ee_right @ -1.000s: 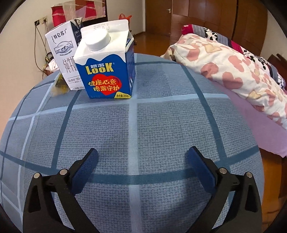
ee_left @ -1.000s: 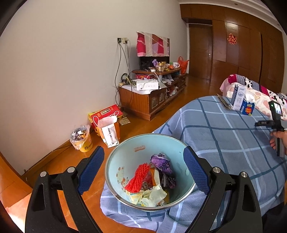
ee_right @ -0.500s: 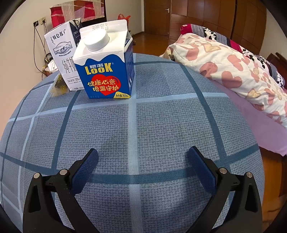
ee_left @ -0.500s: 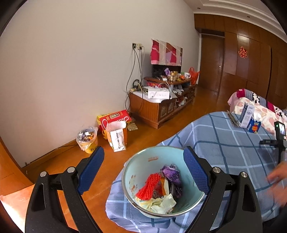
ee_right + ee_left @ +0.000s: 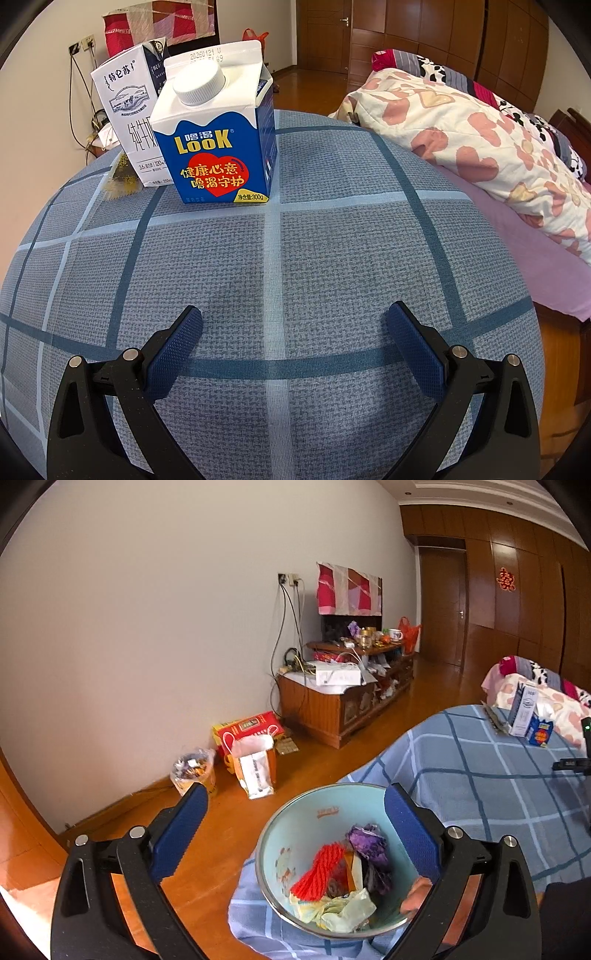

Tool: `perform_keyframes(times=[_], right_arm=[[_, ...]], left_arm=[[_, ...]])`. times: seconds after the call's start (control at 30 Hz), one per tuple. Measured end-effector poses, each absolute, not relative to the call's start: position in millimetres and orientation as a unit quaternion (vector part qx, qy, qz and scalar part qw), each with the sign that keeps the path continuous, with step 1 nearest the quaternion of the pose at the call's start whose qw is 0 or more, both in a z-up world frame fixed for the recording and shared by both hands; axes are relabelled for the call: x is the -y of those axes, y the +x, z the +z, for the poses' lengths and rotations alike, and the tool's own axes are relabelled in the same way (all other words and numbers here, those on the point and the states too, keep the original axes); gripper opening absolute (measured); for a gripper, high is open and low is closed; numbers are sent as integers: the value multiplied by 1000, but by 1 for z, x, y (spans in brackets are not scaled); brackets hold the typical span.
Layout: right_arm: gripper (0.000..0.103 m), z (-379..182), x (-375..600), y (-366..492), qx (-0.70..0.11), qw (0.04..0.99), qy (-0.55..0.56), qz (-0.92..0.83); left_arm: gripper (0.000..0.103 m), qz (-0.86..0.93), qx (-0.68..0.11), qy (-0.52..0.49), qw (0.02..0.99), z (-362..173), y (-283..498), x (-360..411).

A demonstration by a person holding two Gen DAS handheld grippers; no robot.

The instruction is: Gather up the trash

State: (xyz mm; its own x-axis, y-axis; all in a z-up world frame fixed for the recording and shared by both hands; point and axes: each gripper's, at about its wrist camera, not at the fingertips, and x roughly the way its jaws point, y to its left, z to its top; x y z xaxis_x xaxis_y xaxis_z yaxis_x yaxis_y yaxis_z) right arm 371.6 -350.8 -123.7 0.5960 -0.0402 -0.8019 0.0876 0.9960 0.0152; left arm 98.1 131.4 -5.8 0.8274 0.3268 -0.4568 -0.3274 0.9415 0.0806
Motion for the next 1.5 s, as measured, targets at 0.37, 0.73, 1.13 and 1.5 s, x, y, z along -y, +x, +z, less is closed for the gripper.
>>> perform_keyframes(times=[0.37, 0.73, 1.13, 1.5], right_arm=[[98, -124, 351, 372, -448, 893, 26, -36], [98, -124, 351, 372, -448, 893, 27, -36], [98, -124, 351, 372, -449, 893, 26, -36], [98, -124, 351, 372, -449, 893, 26, -36]], left_arm=[[97, 239, -145, 8, 960, 76, 84, -118], [97, 272, -197, 13, 942, 74, 134, -92], [97, 303, -197, 1, 932, 82, 167, -74], [97, 175, -119, -21, 977, 113, 122, -64]])
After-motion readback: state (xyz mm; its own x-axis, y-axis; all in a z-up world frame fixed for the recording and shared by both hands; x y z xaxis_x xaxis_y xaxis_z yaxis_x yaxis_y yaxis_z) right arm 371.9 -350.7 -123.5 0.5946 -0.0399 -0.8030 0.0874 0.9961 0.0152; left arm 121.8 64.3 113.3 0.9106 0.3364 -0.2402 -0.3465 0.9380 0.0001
